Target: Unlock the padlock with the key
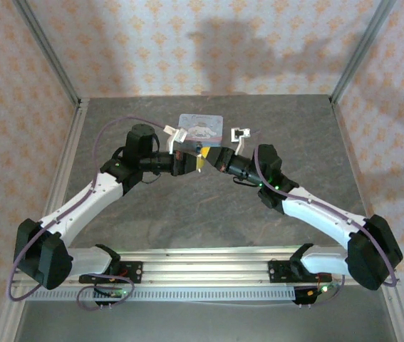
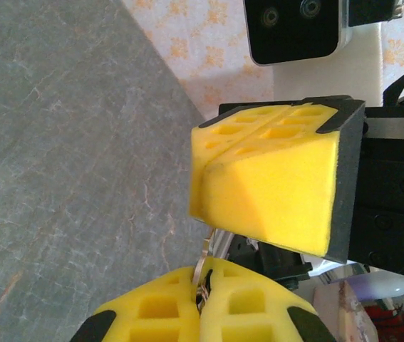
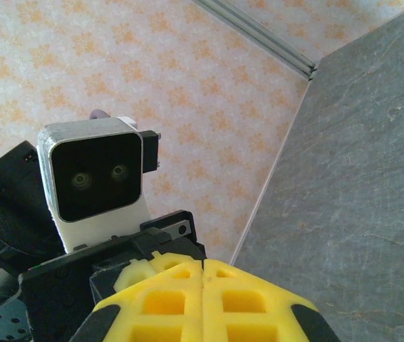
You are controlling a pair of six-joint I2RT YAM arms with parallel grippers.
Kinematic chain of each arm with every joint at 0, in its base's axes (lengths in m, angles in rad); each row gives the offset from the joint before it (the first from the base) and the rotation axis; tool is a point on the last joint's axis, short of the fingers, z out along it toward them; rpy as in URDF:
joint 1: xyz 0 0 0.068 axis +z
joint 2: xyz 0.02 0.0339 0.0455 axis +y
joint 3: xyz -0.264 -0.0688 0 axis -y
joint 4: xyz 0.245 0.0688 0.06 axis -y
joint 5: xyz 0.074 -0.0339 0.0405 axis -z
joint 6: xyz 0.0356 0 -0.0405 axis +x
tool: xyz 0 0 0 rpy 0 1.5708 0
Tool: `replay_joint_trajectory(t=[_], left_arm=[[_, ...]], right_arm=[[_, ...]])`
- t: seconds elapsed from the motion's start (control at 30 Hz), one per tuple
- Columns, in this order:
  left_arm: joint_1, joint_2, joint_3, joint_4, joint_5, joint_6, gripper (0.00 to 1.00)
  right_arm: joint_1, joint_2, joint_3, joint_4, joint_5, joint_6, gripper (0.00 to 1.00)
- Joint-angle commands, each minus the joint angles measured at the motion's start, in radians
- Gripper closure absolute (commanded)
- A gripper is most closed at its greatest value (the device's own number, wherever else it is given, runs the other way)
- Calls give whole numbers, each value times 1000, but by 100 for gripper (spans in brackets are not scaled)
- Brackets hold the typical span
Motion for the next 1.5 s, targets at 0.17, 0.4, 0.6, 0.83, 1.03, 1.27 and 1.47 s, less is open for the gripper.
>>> replay_joint_trajectory(t=[0.17,0.4,0.6,0.83,1.03,1.27,1.47], left_arm=[[7,-93,59,-209,-129,166,36],[80,-227,8,-208,-239,124,4],[148,-275,-102,68,-62,-1,20],[165,-210,-171,397,51,-204,38],[165,-187,-199,503,51,-270,52],[165,-170,-222,573,55,-306,77],[165,-163,-215,532,43,-283,59]], right_arm=[[1,-8,135,-182,-86,-277,100],[-29,94,337,-446,-348,-594,100],[-69,190,409,-386,-498,-560,100],[-93,206,356,-169,-483,-410,100],[-107,206,294,18,-421,-277,100],[-107,215,285,87,-404,-228,100],[-107,224,291,106,-412,-208,100]])
